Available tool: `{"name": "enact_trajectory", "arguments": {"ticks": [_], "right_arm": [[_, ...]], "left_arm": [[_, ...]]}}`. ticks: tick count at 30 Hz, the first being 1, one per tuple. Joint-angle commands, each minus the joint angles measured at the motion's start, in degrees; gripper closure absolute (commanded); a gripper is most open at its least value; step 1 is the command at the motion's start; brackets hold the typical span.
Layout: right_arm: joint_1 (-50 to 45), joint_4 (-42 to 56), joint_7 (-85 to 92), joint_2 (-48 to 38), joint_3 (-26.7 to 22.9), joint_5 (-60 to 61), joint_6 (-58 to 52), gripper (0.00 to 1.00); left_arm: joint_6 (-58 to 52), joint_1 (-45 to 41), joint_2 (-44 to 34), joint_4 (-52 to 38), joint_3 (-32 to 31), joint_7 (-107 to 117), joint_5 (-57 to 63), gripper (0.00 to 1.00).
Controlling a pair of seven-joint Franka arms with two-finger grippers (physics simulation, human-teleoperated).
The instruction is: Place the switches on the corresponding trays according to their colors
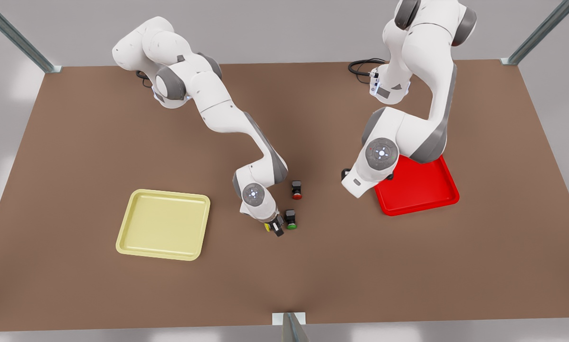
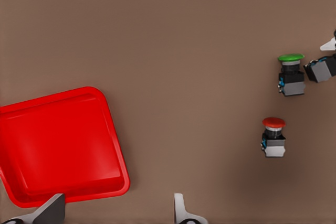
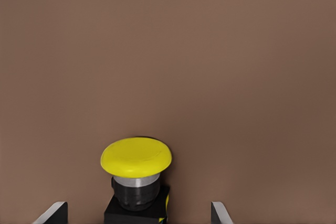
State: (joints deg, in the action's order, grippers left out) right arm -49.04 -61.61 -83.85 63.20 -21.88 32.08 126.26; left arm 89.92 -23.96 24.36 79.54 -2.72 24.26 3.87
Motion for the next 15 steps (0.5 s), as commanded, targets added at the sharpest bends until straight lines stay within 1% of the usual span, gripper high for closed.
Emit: {"name": "enact_trajectory", "arguments": {"ticks": [1,10,13,15], "right_arm": [[0.0,0.0,0.0,0.1,0.0,0.0,0.0,0.00],[-0.4,1.7,0.1,1.6,0.2,-0.1,0.0,0.00],[-0.4,1.7,0.1,1.7,0.4,0.0,0.0,0.00],[-0.4,1.7,0.1,1.7,0.5,0.0,0.0,0.23]], "left_arm": [[0.1,0.1,0.0,0.0,0.0,0.0,0.0,0.00],[1.5,1.3,0.6,0.1,0.0,-0.2,-2.6,0.00],[4.1,1.7,2.6,0.0,0.0,-0.5,-2.6,0.00],[4.3,1.8,2.5,0.1,0.0,-0.4,-2.9,0.00]]}}
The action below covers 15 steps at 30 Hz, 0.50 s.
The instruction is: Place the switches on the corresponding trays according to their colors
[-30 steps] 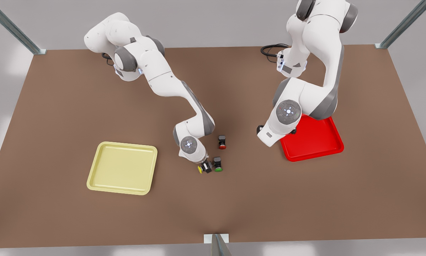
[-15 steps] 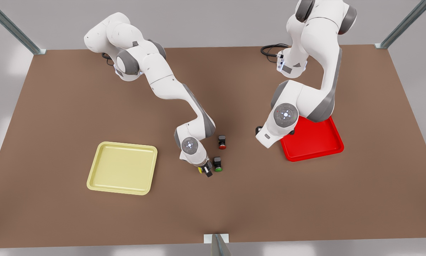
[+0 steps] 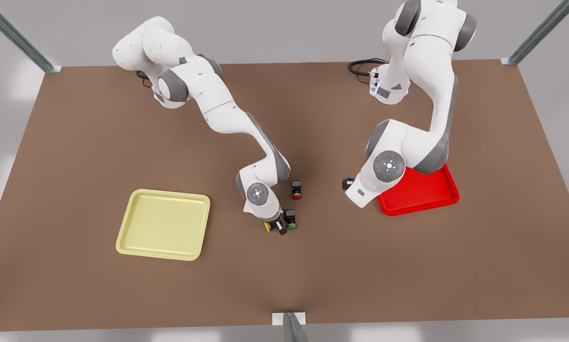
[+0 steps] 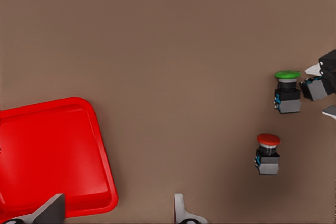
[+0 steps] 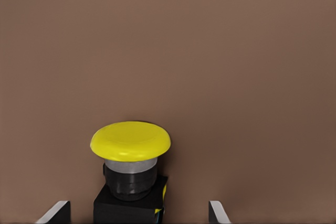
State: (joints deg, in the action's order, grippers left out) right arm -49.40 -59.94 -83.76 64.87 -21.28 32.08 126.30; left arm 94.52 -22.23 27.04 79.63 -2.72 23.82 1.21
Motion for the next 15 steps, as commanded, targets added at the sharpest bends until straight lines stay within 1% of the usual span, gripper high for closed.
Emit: {"name": "enact_trajectory", "arguments": {"ticks": [1,4,10,15], "right_arm": [[0.0,0.0,0.0,0.0,0.0,0.0,0.0,0.30],[0.0,0.0,0.0,-0.1,-0.1,-0.1,0.0,0.35],[0.0,0.0,-0.1,-0.1,0.2,0.0,-0.2,0.36],[0.0,0.0,0.0,-0.1,0.1,-0.1,-0.4,0.36]], "left_arm": [[0.5,0.0,0.1,0.0,0.0,-0.1,-1.1,0.00],[1.0,0.2,0.5,0.7,0.0,0.1,-2.5,0.00],[5.1,1.4,1.8,1.7,0.1,-0.3,-2.1,0.00],[5.3,1.6,2.0,1.4,0.1,-0.4,-2.1,0.00]]}}
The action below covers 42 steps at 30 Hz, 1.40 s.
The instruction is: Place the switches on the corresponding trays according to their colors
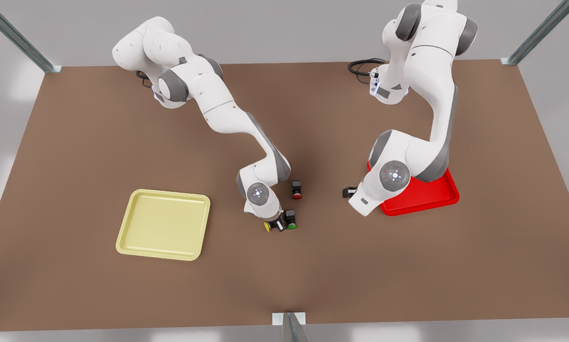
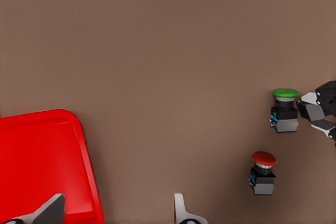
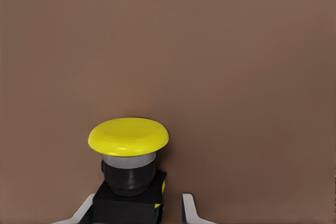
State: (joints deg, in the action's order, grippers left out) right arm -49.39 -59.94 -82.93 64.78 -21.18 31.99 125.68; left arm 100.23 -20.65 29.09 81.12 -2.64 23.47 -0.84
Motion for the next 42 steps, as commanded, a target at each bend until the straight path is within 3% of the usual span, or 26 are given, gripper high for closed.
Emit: {"name": "enact_trajectory", "arguments": {"ticks": [1,42], "right_arm": [[0.0,0.0,1.0,0.0,0.0,0.0,-0.2,0.36],[0.3,-0.3,6.6,-0.3,0.8,0.0,-0.1,0.44]], "left_arm": [[0.0,0.0,0.1,0.0,0.0,0.0,0.0,0.00],[2.4,1.0,2.0,-0.1,-1.1,-0.1,-4.0,0.00]]}}
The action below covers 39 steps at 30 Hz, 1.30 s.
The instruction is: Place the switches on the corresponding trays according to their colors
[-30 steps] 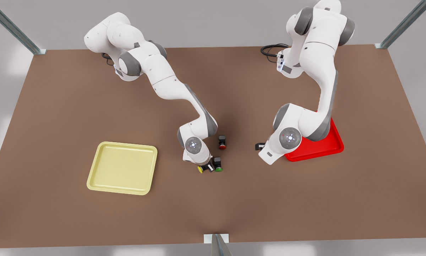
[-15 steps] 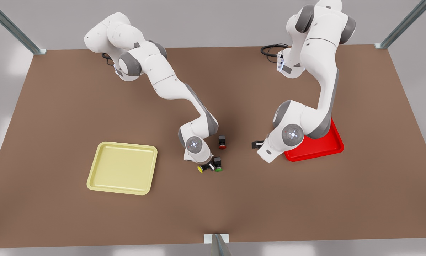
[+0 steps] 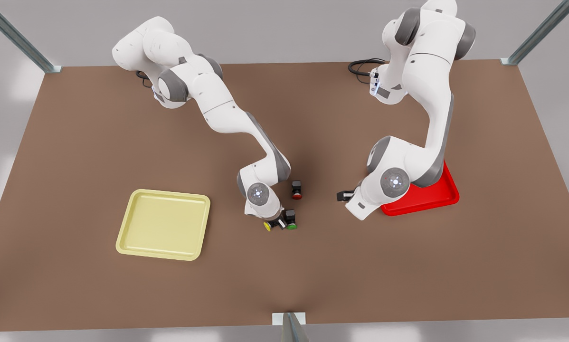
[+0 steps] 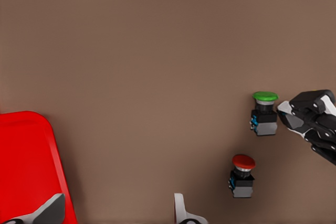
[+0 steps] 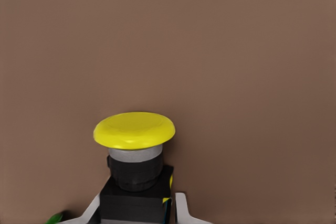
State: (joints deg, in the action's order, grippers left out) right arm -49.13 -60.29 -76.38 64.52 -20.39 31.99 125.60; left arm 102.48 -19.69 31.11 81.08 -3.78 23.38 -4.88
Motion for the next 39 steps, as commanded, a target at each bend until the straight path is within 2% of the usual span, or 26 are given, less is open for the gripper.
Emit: {"name": "enact_trajectory", "arguments": {"ticks": [1,8,11,21,23,26,27,28,31,32,35,36,37,38,39], "right_arm": [[0.1,0.0,0.0,-0.1,0.0,0.0,-0.1,0.44],[0.0,-0.2,0.0,-0.3,0.0,0.0,0.1,0.44],[0.0,-0.3,0.0,-0.3,0.0,-0.1,0.2,0.48],[0.4,-0.4,0.0,-1.8,-0.2,-0.3,0.4,0.47],[2.7,-6.1,0.6,-7.2,-0.1,-3.7,0.4,0.47],[11.0,-22.4,21.6,-19.2,0.4,-9.7,0.7,0.46],[14.7,-25.2,28.4,-21.4,1.1,-11.0,0.7,0.46],[21.5,-27.5,34.4,-23.4,4.2,-15.5,0.7,0.46],[44.0,-27.6,42.8,-24.2,19.3,-30.6,2.6,0.45],[48.2,-29.5,42.8,-24.3,23.2,-33.7,5.2,0.44],[47.7,-40.3,42.5,-30.1,24.9,-33.7,9.0,0.44],[47.6,-43.1,42.3,-31.8,25.5,-33.7,9.1,0.42],[47.7,-43.7,42.2,-31.7,25.7,-33.7,9.1,0.04],[47.7,-43.7,42.8,-31.6,25.7,-33.7,9.8,0.00],[47.7,-43.6,42.8,-31.5,25.7,-33.7,9.8,0.00]], "left_arm": [[-0.3,0.1,-0.2,0.0,0.0,0.0,0.0,0.00],[0.1,0.4,-0.4,-0.7,-0.1,-0.2,-0.4,0.00],[-0.3,0.4,-0.4,-0.6,-0.1,-0.2,-0.4,0.00],[-1.6,-0.2,-0.8,-0.3,-0.9,0.5,-0.5,0.00],[-2.5,-0.2,-1.1,-0.3,-1.0,0.5,-0.5,0.00],[-2.9,0.3,-1.6,-0.6,-1.4,0.5,-0.5,0.00],[-2.9,0.3,-1.6,-0.6,-1.4,0.5,-0.6,0.00],[-2.2,0.4,-1.3,-0.7,-1.4,0.4,-0.5,0.00],[1.2,-0.4,0.3,-0.7,-1.3,0.8,-0.3,0.00],[1.5,-0.6,0.6,-0.6,-1.3,0.8,-0.1,0.00],[3.3,-2.8,3.0,-0.7,-1.2,1.4,0.5,0.00],[3.8,-4.2,3.5,-0.7,-1.2,3.4,0.5,0.00],[3.7,-5.3,3.1,-0.7,-1.2,7.2,0.6,0.00],[3.6,-7.1,2.9,-0.7,-1.1,11.4,0.7,0.00],[3.5,-9.0,2.9,-0.7,-1.1,14.0,0.9,0.00]]}}
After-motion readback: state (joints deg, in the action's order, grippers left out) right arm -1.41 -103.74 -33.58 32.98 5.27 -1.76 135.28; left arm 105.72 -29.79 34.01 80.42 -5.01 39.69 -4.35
